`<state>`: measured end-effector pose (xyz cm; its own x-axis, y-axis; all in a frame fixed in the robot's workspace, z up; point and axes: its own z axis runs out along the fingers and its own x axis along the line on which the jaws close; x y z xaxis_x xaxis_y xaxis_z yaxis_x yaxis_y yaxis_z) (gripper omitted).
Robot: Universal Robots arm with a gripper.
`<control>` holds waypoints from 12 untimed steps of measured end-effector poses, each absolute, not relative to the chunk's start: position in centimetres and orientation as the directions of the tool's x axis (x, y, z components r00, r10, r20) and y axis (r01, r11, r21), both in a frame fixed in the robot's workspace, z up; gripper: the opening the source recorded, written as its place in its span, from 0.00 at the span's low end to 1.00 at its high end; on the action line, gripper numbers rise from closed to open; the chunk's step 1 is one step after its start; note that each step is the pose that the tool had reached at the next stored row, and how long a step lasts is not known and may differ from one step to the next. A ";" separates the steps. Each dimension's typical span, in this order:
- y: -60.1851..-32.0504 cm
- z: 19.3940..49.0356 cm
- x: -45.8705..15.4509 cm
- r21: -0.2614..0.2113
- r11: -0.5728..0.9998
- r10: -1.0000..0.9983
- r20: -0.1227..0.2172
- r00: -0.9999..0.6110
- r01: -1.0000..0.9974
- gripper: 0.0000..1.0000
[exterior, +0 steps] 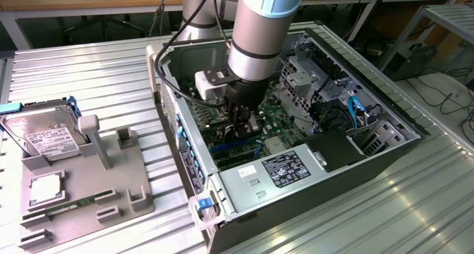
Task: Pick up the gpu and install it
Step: 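Insert the gpu into the slot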
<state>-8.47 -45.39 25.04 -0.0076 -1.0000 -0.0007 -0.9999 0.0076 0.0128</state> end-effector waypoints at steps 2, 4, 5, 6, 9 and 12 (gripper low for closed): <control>-45.4 24.9 -8.5 0.013 0.008 -1.000 -0.001 -0.008 -1.000 0.27; -45.4 24.8 -8.5 0.013 0.008 -1.000 -0.001 -0.008 -1.000 0.27; -45.4 24.7 -8.5 0.013 0.008 -1.000 -0.001 -0.008 -1.000 0.27; -45.4 24.6 -8.5 0.013 0.008 -1.000 -0.001 -0.008 -1.000 0.27; -45.4 24.2 -8.5 0.014 0.008 -1.000 -0.001 -0.008 -1.000 0.27; -45.4 24.1 -8.5 0.014 0.008 -1.000 -0.001 -0.008 -1.000 0.27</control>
